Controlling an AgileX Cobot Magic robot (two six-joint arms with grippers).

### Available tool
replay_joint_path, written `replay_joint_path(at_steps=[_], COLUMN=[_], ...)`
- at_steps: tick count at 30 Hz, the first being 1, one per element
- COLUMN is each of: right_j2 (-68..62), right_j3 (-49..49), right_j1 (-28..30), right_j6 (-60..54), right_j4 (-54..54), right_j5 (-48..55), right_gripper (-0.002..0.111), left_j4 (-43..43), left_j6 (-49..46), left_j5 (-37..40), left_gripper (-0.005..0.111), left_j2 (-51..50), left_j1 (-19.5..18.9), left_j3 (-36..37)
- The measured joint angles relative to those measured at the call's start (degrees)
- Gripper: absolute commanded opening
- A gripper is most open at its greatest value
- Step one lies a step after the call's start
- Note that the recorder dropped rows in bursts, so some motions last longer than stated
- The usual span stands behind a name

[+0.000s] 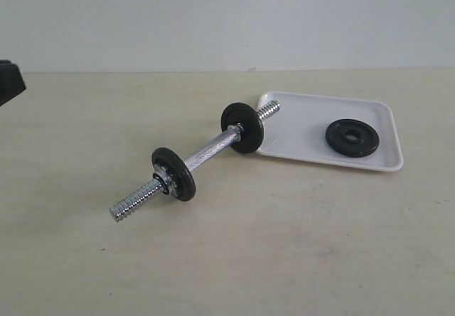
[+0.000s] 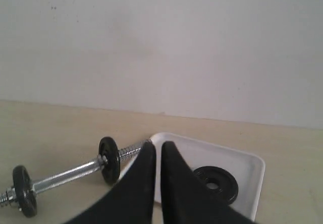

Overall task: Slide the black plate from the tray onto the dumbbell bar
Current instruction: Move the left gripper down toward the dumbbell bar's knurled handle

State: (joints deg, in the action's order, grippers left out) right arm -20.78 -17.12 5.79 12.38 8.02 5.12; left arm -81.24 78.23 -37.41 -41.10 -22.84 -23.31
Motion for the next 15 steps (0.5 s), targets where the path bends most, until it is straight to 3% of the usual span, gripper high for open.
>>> replay_joint_path(at_steps=[7, 15], right_j2=[-5.6, -12.4], right_j3=[-2.9, -4.9], right_j1=[-3.3, -3.5], right_j6=[-4.1, -4.8], right_j4=[0.0, 0.0], right_j5=[2.7, 3.8], right_gripper=[0.0, 0.0], left_j4=[-6.0, -9.5], left_j6=[0.7, 4.9], left_j5=[-0.1, 8.3], left_gripper=[0.014, 0.016], left_j2=[-15.7, -24.2], left_j1=[0.0, 0.0], left_j3=[-9.5, -14.8])
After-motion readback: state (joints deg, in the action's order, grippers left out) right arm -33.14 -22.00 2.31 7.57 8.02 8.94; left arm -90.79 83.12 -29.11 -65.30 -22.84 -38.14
